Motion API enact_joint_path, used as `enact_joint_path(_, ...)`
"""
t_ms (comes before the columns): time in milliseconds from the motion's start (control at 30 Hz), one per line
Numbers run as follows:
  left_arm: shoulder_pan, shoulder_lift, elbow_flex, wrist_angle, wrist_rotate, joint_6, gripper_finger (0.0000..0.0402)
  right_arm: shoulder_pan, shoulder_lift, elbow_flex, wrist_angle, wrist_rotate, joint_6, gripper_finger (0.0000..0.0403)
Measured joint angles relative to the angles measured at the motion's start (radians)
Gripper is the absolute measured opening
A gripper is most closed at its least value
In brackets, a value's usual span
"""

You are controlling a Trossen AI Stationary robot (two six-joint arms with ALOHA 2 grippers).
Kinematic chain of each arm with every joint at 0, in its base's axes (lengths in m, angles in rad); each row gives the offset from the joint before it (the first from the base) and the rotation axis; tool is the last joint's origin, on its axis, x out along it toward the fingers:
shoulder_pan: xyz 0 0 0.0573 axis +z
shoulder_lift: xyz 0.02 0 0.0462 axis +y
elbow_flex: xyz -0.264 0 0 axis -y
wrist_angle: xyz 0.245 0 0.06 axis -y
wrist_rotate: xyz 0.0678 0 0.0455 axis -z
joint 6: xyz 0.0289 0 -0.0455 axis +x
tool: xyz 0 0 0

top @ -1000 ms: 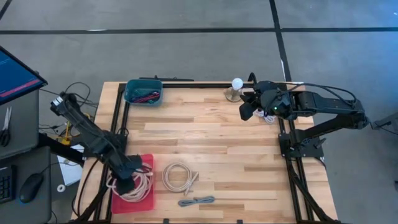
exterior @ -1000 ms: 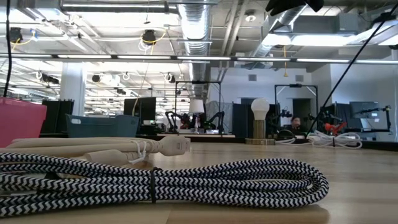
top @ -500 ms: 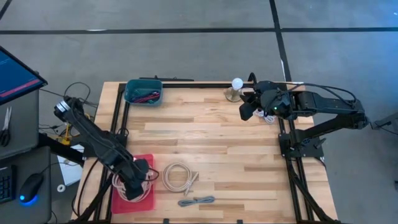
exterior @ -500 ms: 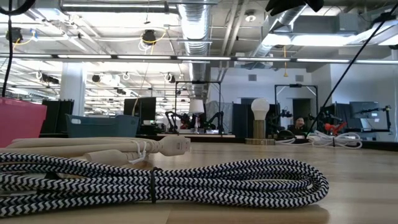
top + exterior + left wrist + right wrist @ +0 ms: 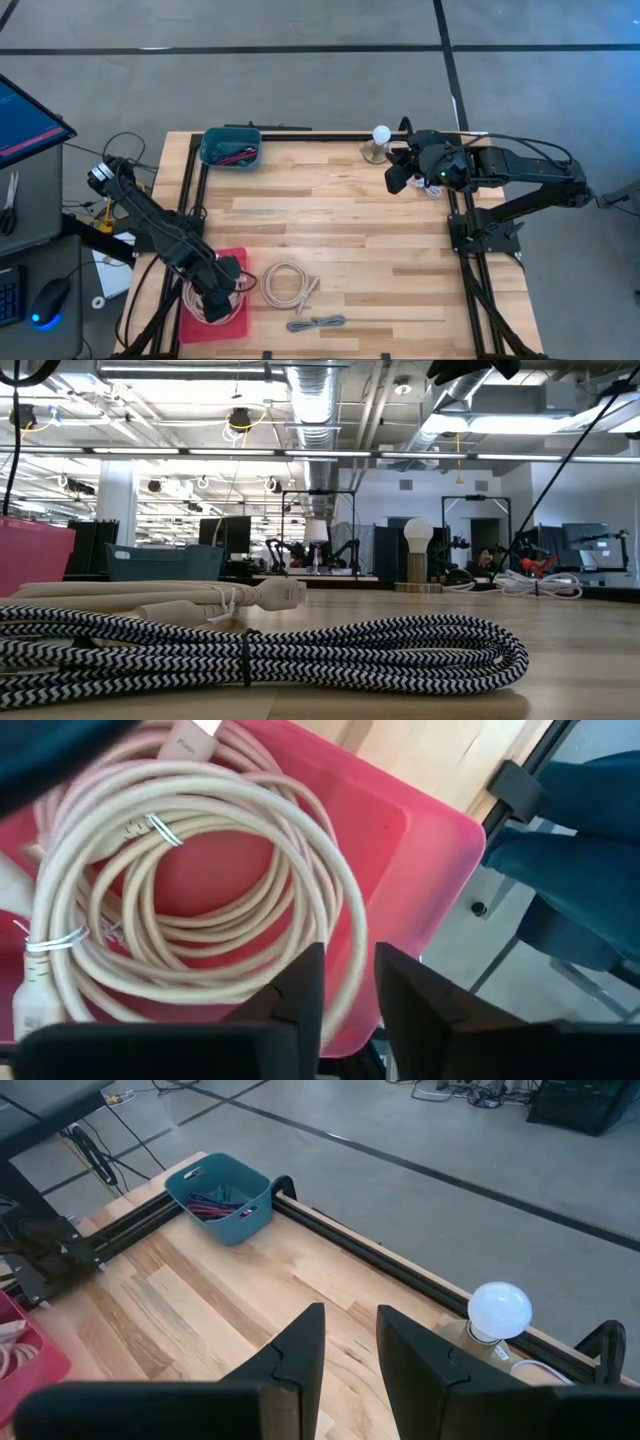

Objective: Pick & Place USB Port
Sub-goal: Put the brown HDMI cable into the red bin, then put the black and white USB cable into the blue bin

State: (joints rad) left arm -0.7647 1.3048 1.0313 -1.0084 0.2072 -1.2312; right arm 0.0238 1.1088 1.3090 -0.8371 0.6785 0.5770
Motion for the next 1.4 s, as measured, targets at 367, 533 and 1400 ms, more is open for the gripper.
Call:
enact_joint_path(367, 0.004, -0.018, 0.000, 0.013, 0.029, 0.060, 0.0149, 0.000, 0.000, 0.000, 0.000, -0.004, -0.011, 0.0087)
enact_joint_path(533, 0.043, -0.067, 0.000, 0.018, 0.018, 0.132, 0.0139, 0.000, 0.000, 0.000, 0.000, -0.060, -0.011, 0.0087)
enact_joint_path(1400, 0.479, -0.366, -0.001, 0.783, -0.378, 0.938, 0.0110, 0.002, 0.000, 0.000, 0.010, -0.342, -0.063, 0.0087)
